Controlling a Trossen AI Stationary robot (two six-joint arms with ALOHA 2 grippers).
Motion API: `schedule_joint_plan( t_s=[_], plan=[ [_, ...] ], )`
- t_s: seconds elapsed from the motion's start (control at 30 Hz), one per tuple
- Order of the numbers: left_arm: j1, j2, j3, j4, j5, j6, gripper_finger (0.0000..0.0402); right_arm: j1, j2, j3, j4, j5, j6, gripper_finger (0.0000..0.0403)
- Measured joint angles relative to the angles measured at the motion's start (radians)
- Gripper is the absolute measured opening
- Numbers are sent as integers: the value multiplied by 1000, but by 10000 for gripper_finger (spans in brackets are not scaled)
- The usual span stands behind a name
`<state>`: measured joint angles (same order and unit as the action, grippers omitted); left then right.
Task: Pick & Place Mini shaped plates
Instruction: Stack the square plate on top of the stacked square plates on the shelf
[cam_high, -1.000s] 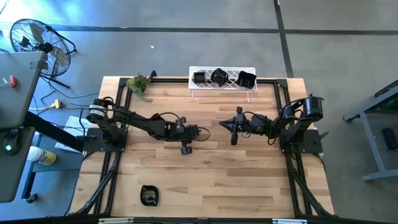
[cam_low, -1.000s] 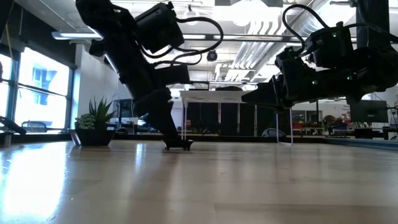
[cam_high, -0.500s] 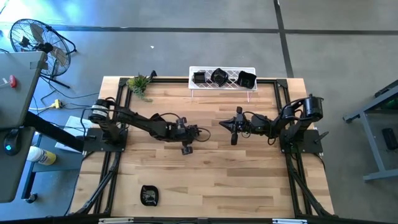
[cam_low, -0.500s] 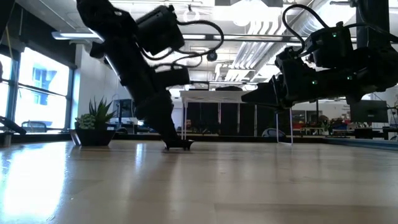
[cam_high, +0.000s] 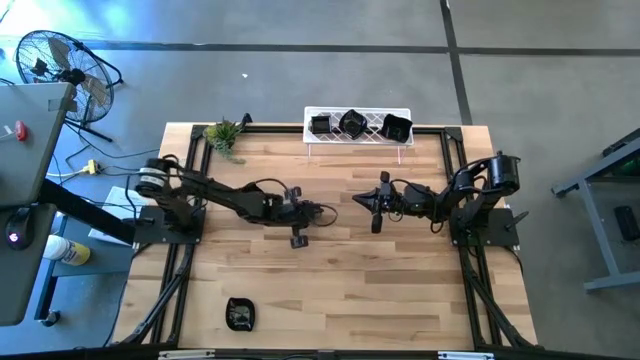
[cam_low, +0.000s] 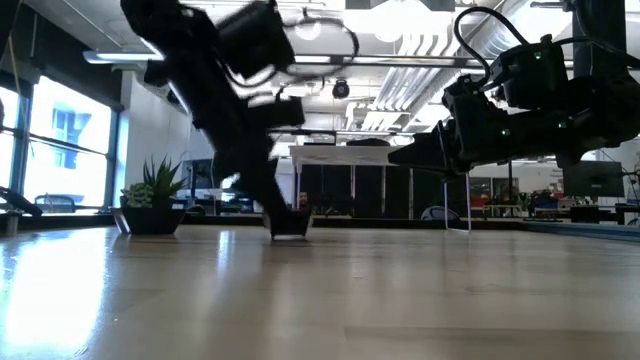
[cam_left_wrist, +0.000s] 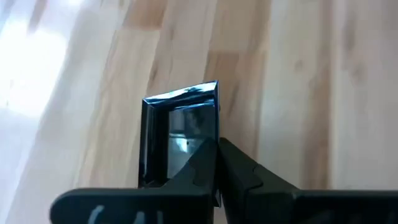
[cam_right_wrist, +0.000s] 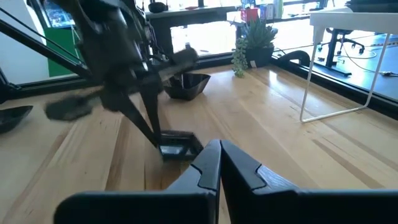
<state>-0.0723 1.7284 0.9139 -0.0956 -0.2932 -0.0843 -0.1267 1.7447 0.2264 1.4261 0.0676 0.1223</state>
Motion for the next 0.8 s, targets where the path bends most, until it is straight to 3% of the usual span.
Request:
schedule_joint_plan(
  t_s=[0.3, 0.53, 0.7, 0.8],
  plan=[
    [13, -177, -1, -64, -38, 112, 2, 0, 0, 0, 0, 0, 0, 2],
    [173, -327, 52, -67, -66, 230, 1, 0, 0, 0, 1, 0, 0, 5],
    [296, -337, 170, -88, -69, 416, 1, 0, 0, 0, 1, 0, 0, 2],
    [349, -283, 245, -72, -70, 496, 1, 0, 0, 0, 1, 0, 0, 5]
  ],
)
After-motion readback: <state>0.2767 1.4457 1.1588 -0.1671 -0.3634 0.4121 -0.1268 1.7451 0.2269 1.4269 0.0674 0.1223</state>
